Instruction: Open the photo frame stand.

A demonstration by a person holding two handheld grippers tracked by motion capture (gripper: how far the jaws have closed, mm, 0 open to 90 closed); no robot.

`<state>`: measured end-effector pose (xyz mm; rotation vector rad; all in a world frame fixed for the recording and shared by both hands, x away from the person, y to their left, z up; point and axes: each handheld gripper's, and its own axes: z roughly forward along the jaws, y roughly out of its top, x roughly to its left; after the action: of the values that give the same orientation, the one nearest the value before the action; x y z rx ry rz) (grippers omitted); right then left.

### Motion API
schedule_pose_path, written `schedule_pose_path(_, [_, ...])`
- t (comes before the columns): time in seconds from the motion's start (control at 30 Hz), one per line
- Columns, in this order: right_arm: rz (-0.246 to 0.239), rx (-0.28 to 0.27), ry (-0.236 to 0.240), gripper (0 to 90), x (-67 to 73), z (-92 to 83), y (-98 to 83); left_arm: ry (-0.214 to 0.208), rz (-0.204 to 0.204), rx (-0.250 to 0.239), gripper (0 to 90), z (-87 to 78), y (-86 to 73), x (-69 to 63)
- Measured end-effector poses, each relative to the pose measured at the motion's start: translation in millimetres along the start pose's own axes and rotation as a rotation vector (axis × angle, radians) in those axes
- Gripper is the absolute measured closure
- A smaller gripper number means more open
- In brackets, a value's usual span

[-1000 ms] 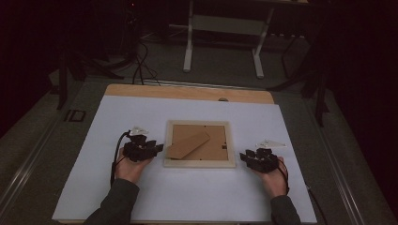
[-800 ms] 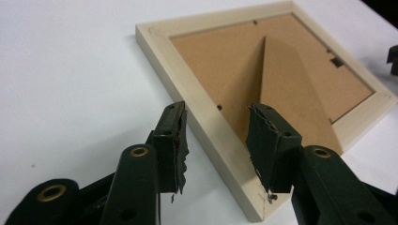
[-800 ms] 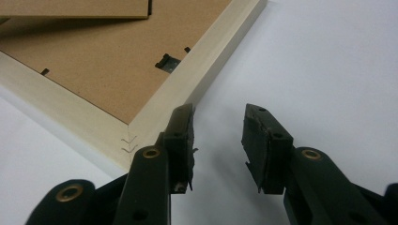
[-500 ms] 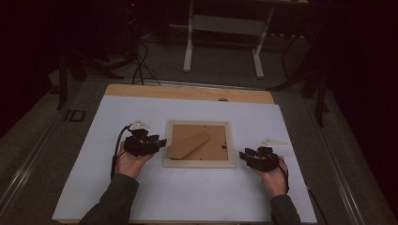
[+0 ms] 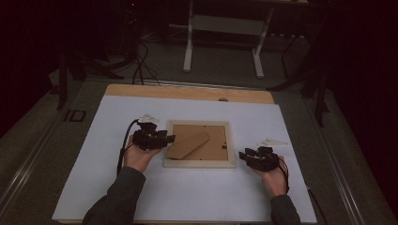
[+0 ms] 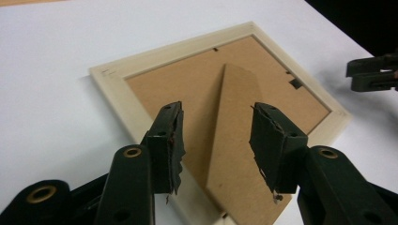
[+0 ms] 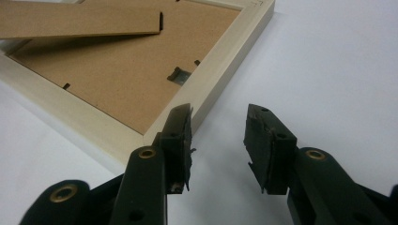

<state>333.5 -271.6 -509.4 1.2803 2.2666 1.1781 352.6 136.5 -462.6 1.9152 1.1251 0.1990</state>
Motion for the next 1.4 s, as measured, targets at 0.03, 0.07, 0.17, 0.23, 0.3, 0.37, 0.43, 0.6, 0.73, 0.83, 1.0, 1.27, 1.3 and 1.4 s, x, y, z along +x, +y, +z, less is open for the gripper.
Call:
schedule_pose_path(0.03, [0.002,-0.001,0.001,60.5,-0.3,-0.1,0.0,-0.003,0.003,0.004,53.8,1.0,1.4,-0.1])
schedule_pose_path(0.07, [0.004,-0.001,0.000,60.4,-0.6,-0.1,-0.2,-0.015,0.003,0.007,53.3,2.3,2.7,0.2])
schedule_pose_path(0.17, [0.009,0.001,0.000,60.4,-1.1,0.3,-0.8,-0.022,0.003,0.016,51.6,5.3,4.7,0.3])
schedule_pose_path(0.23, [0.011,0.006,0.003,60.2,-1.3,1.4,-1.6,-0.024,0.017,0.026,52.4,9.6,5.7,-0.6])
schedule_pose_path(0.3, [0.010,0.007,0.003,60.0,-1.1,2.2,-1.6,-0.024,0.025,0.031,53.1,12.4,5.7,-1.8])
schedule_pose_path(0.37, [0.010,0.008,0.004,59.9,-0.8,2.4,-1.6,-0.026,0.030,0.033,53.4,14.1,5.7,-2.1])
schedule_pose_path(0.43, [0.010,0.011,0.006,59.4,-0.5,2.9,-1.8,-0.029,0.045,0.046,53.0,18.9,6.0,-3.2])
schedule_pose_path(0.6, [0.012,0.015,0.007,59.0,-1.1,3.5,-2.4,-0.040,0.065,0.075,46.9,28.0,7.0,-4.8])
schedule_pose_path(0.73, [0.014,0.011,0.007,58.9,-2.0,2.6,-2.4,-0.051,0.065,0.086,45.1,32.4,8.5,-5.0])
schedule_pose_path(0.83, [0.020,0.009,0.004,58.8,-3.8,1.8,-3.2,-0.056,0.074,0.095,41.7,35.3,9.8,-6.6])
schedule_pose_path(1.0, [0.016,0.013,0.007,58.5,-3.4,2.5,-3.4,-0.059,0.093,0.116,40.6,40.7,10.1,-8.7])
schedule_pose_path(1.27, [0.022,0.010,0.009,58.3,-4.6,2.1,-3.5,-0.083,0.089,0.140,43.9,49.7,9.1,-8.8])
schedule_pose_path(1.3, [0.022,0.009,0.010,58.3,-4.7,1.8,-3.5,-0.086,0.087,0.145,43.8,50.9,8.9,-8.9])
schedule_pose_path(1.4, [0.020,0.009,0.013,58.2,-4.8,1.9,-3.5,-0.104,0.079,0.168,42.2,55.3,8.4,-9.5])
